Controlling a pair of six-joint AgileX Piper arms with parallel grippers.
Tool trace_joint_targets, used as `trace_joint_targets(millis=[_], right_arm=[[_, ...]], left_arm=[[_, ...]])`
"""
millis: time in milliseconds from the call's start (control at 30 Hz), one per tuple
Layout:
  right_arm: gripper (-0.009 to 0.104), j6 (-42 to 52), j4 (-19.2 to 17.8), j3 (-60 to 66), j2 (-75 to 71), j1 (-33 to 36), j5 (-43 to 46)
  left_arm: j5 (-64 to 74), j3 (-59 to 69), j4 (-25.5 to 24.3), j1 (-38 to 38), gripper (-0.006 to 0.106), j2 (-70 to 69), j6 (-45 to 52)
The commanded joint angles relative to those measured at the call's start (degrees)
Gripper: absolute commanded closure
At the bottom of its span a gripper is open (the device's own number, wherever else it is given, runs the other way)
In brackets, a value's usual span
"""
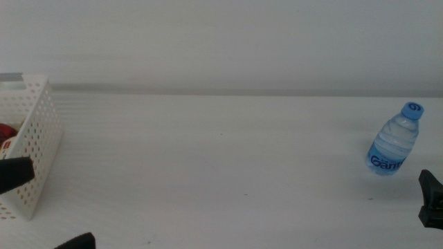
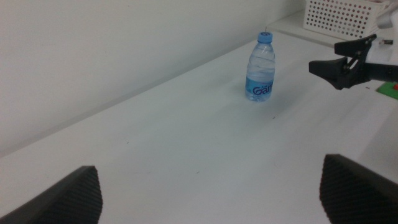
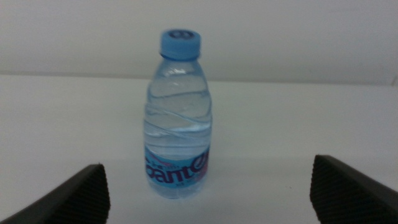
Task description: Use arms to grab the bottles and put them into the dustbin to the left of the table.
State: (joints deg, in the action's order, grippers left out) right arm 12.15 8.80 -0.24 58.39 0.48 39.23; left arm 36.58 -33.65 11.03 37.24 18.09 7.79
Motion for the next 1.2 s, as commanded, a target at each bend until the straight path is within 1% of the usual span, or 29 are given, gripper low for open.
trace_joint_targets(millis=[0,233,433,600,700,833,933,1033,1167], right_arm=[[0.009,0.6,1.1,-0.3,2.9,-0.5,4.2],[0.009,-1.4,1.1,-1.5,9.1,-0.5,5.6],[0.009,-1.7,1.1,-6.5,17.8,-0.5,7.0],[0.009,-1.8,-1.4,-11.6,25.3,-0.4,7.0],[0.009,-1.2,-1.6,-13.9,29.0,-0.4,7.0],[0.009,2.0,-1.6,-16.7,32.8,-0.4,7.0],[0.009,1.8,-1.6,-19.0,35.4,-0.4,6.9],[0.009,1.8,-2.6,-21.3,37.9,-0.4,6.9],[0.009,1.8,-2.6,-23.8,40.3,-0.4,6.9]], left_arm=[[-1.1,0.1,0.0,0.5,0.007,-0.3,-0.2],[-1.1,0.1,0.0,0.5,0.007,-0.3,-0.2],[-1.1,0.1,0.0,0.5,0.007,-0.3,-0.2],[-1.1,0.1,0.0,0.5,0.007,-0.3,-0.2],[-1.1,0.1,0.0,0.5,0.007,-0.3,-0.2],[-1.1,0.1,0.0,0.5,0.007,-0.3,-0.2],[-1.1,0.1,-0.2,0.5,0.007,-0.3,-0.2],[-1.1,0.1,-0.2,0.5,0.007,-0.3,-0.2],[-1.1,0.1,-0.2,0.5,0.007,-0.3,-0.2]])
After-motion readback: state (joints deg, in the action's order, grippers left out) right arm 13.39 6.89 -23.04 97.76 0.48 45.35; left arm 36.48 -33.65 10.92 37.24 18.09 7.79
